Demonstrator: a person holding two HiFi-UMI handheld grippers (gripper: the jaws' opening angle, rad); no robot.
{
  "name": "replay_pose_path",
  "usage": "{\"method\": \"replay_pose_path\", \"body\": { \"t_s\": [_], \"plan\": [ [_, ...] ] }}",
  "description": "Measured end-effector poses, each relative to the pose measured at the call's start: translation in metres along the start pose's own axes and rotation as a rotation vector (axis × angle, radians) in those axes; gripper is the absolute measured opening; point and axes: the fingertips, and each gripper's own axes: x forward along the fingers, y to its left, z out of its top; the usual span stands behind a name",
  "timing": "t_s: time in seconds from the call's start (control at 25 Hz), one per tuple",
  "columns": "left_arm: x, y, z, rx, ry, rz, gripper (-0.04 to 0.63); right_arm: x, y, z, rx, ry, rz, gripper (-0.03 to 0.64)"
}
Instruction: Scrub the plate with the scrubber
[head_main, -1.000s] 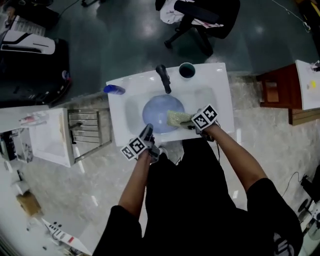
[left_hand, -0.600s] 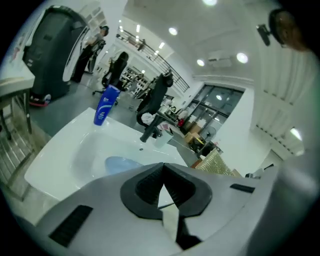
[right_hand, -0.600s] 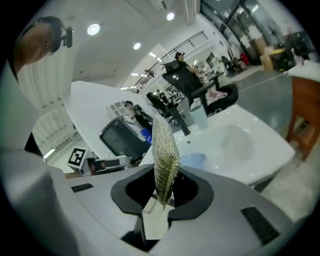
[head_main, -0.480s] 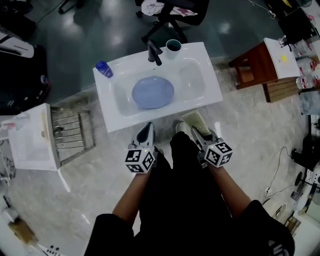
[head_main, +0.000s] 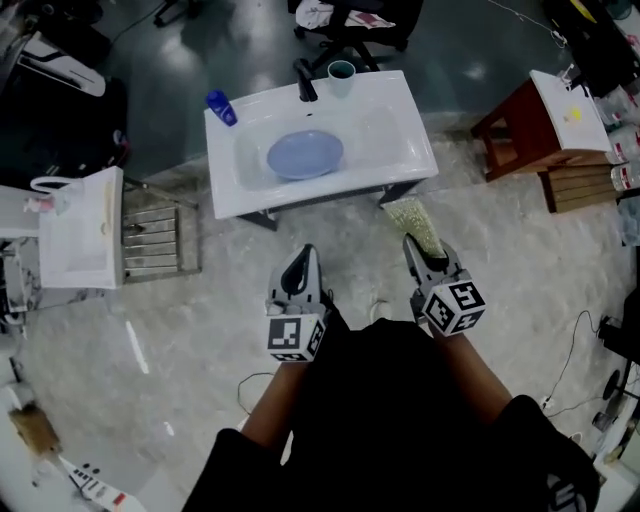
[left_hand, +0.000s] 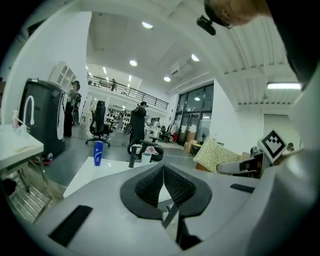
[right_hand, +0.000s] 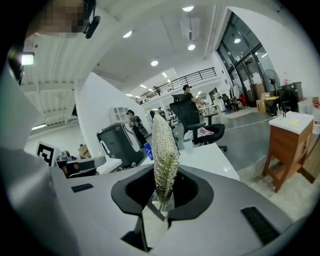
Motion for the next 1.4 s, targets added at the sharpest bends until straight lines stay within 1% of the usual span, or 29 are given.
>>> {"method": "replay_pose_path", "body": {
  "t_s": [0.12, 0.2, 0.28, 0.36, 0.48, 0.52, 0.6, 0.64, 0.76, 0.8, 0.92, 1.0, 1.12, 1.24, 1.4],
  "plan": [
    [-0.026, -0.029, -0.003, 0.05, -0.022, 0.043, 0.005, -0.038, -0.011, -0.005, -0.038, -0.033, 0.031, 0.065],
    [-0.041, -0.047, -0.005, 0.058, -0.035, 0.075, 0.005, -0.062, -0.02, -0.008, -0.058, -0.048, 0.052, 0.064],
    [-0.054, -0.069, -0.008, 0.061, -0.04, 0.088, 0.005, -0.085, -0.028, -0.01, -0.071, -0.054, 0.067, 0.064],
    [-0.065, -0.094, -0.012, 0.092, -0.033, 0.083, 0.005, -0.107, -0.034, -0.012, -0.081, -0.055, 0.072, 0.064],
    [-0.078, -0.13, -0.017, 0.173, -0.006, 0.052, 0.005, -0.133, -0.04, -0.012, -0.095, -0.057, 0.064, 0.061],
    [-0.081, -0.139, -0.019, 0.19, 0.004, 0.041, 0.005, -0.139, -0.042, -0.012, -0.095, -0.061, 0.06, 0.061],
    [-0.085, -0.151, -0.023, 0.199, 0.008, 0.023, 0.005, -0.147, -0.043, -0.011, -0.093, -0.074, 0.052, 0.061],
    [-0.088, -0.155, -0.026, 0.19, 0.01, 0.017, 0.005, -0.15, -0.043, -0.011, -0.094, -0.08, 0.05, 0.061],
    [-0.094, -0.162, -0.034, 0.127, 0.01, 0.007, 0.005, -0.159, -0.04, -0.01, -0.095, -0.094, 0.05, 0.061],
    [-0.095, -0.164, -0.034, 0.129, 0.009, 0.005, 0.005, -0.16, -0.037, -0.009, -0.094, -0.095, 0.054, 0.061],
    [-0.098, -0.175, -0.034, 0.196, 0.024, -0.016, 0.005, -0.161, -0.026, -0.009, -0.101, -0.085, 0.077, 0.061],
    [-0.096, -0.182, -0.032, 0.201, 0.03, -0.038, 0.005, -0.161, -0.021, -0.007, -0.105, -0.08, 0.087, 0.061],
    [-0.09, -0.183, -0.02, 0.204, 0.01, -0.071, 0.005, -0.159, -0.015, -0.004, -0.108, -0.073, 0.087, 0.061],
    [-0.084, -0.171, -0.003, 0.214, -0.017, -0.094, 0.005, -0.15, 0.0, 0.001, -0.113, -0.069, 0.094, 0.061],
    [-0.081, -0.144, 0.013, 0.223, -0.037, -0.11, 0.005, -0.134, 0.025, 0.005, -0.122, -0.061, 0.105, 0.061]
  ]
}}
